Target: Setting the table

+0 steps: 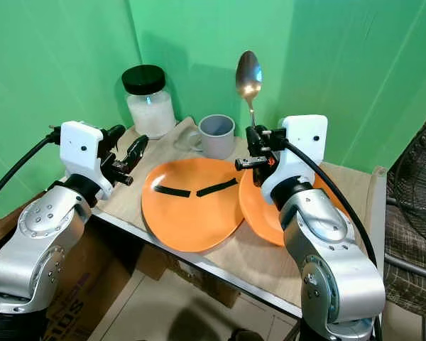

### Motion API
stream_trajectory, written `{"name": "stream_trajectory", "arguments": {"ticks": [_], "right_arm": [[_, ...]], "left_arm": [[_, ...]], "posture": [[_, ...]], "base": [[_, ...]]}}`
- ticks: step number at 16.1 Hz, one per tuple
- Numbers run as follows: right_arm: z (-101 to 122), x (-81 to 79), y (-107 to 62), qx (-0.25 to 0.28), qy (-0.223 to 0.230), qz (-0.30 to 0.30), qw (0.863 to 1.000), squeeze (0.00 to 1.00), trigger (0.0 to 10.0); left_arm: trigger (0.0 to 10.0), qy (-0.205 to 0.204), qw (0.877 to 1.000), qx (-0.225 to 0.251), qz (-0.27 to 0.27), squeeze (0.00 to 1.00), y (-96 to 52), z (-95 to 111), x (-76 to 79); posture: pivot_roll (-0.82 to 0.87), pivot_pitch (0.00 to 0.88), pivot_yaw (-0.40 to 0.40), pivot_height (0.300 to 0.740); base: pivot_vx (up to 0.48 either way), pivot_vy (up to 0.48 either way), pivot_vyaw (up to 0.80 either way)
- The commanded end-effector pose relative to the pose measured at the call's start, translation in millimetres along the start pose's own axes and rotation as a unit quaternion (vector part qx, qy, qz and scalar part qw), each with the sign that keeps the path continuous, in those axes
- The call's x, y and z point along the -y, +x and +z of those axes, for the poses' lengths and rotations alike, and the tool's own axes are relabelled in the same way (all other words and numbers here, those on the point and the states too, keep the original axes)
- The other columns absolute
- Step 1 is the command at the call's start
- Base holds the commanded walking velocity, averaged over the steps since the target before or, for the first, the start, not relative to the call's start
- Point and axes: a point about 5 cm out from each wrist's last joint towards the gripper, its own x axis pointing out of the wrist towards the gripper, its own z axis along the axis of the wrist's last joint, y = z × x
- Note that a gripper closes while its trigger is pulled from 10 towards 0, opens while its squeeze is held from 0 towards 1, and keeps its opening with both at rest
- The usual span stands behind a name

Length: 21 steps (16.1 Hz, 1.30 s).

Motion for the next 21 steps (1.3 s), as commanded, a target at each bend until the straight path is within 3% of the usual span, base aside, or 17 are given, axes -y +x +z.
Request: {"name": "stream_trajectory", "arguments": {"ticks": [1,21], "right_arm": [[0.8,-1.7,-1.1,0.008,0.001,0.005,1.000,0.00,10.0],[-2.1,-3.3,0.9,0.004,-0.004,0.009,1.000,0.00,10.0]], "left_arm": [[10.0,0.008,1.000,0.003,0.002,0.00,-1.5,1.9,-2.1],[10.0,0.012,1.000,0.000,-0.004,0.00,-2.2,0.5,-3.0]], "posture": [[0.01,0.000,0.066,0.740],[0.01,0.000,0.067,0.740]], "base": [[0.000,0.000,0.00],[-0.225,0.000,0.00]]}}
